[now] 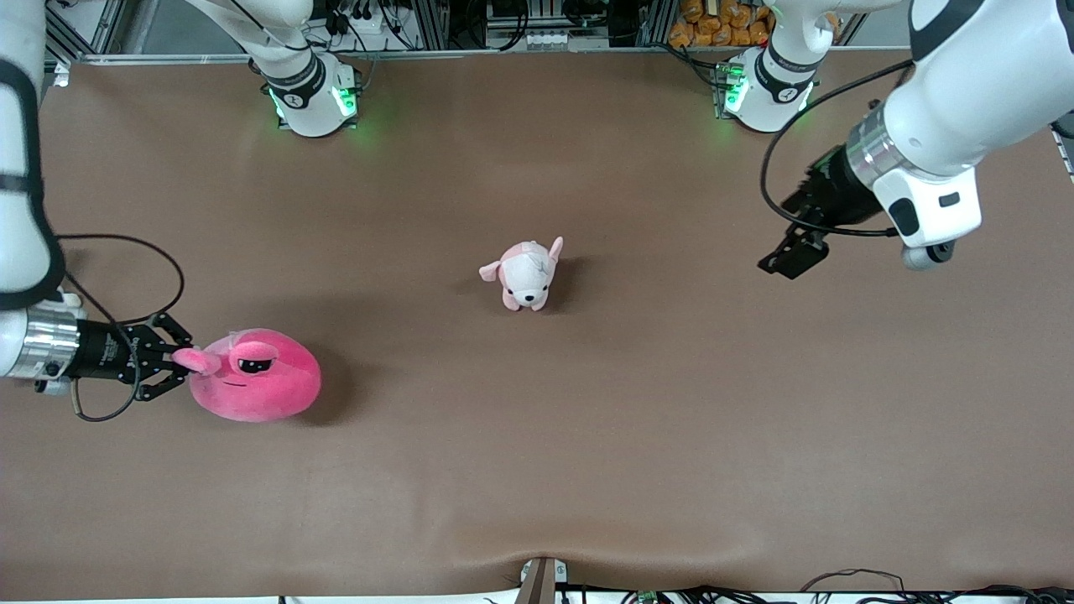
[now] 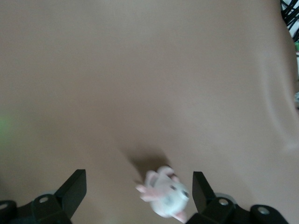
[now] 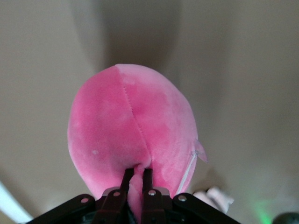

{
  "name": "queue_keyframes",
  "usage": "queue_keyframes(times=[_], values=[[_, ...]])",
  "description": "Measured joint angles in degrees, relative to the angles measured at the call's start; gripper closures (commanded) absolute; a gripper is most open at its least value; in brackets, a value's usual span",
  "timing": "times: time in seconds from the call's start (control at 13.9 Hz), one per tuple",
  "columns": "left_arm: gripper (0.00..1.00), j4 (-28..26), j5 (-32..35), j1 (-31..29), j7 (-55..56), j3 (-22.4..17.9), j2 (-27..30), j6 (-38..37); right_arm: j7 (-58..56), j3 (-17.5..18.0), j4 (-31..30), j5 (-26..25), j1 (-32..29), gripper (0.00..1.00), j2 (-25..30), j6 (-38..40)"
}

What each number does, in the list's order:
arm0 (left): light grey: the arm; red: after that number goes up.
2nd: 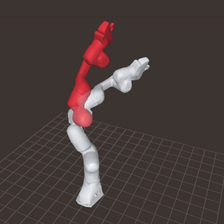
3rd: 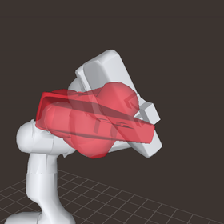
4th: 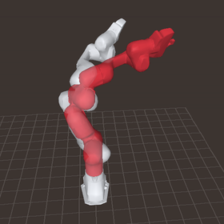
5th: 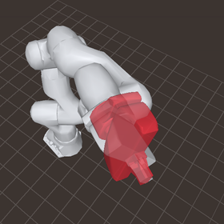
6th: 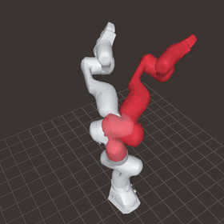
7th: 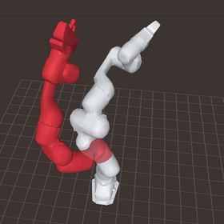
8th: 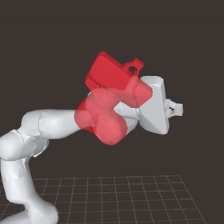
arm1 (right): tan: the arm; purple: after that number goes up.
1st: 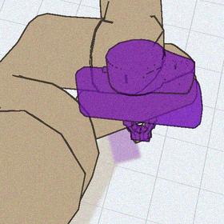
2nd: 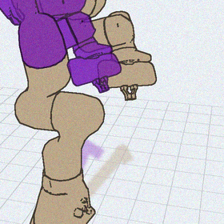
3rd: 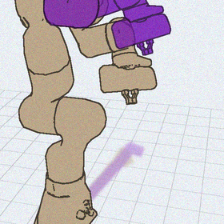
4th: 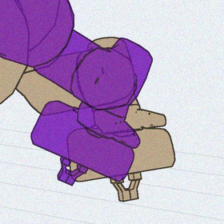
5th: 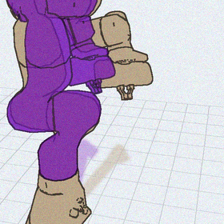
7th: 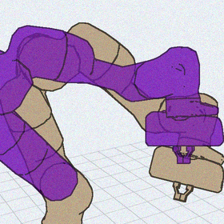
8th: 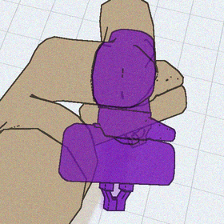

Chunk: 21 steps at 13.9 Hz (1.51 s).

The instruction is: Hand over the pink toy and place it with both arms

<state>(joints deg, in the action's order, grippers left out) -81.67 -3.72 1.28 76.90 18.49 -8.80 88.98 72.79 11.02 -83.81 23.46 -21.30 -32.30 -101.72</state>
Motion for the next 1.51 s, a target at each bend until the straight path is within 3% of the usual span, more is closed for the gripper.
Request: queue_keyframes(times=[0.14,0.22,0.36,0.65,0.86,1.08,1.3,1.51], values=[[0.0,-0.1,2.6,-1.3,-6.4,0.0,0.0,-1.6,-6.6,0.0,-0.1,0.0,-3.6,1.0,-3.4,0.3],[0.0,-0.2,3.1,-2.6,-9.7,-0.1,0.0,-1.9,-9.0,0.0,-0.2,0.0,-5.1,0.95,-4.9,0.4],[0.0,-0.2,3.6,-5.6,-18.2,-0.1,0.0,-2.5,-12.1,0.1,-0.2,0.0,-6.4,0.0,-6.7,0.4],[0.0,-0.7,5.6,-10.1,-33.8,-0.1,0.0,-3.3,-16.1,1.0,2.4,0.1,-6.9,0.0,-6.8,3.2],[0.0,-1.1,6.0,-10.5,-41.6,-0.5,0.3,-3.4,-16.2,2.2,12.2,-0.1,-4.9,0.0,-5.2,12.0],[0.0,-5.1,6.2,-6.9,-52.4,-6.6,4.3,-2.5,-16.2,2.3,19.6,-0.6,-0.8,0.0,-2.3,15.5],[0.0,-10.7,6.2,-6.2,-59.3,-9.5,10.3,-1.8,-16.2,3.0,21.8,-5.9,6.7,0.0,3.0,17.8],[0.0,-15.7,6.2,-3.0,-59.9,-12.6,15.6,-1.6,-18.7,3.4,21.9,-17.5,18.0,0.0,8.2,20.7]])
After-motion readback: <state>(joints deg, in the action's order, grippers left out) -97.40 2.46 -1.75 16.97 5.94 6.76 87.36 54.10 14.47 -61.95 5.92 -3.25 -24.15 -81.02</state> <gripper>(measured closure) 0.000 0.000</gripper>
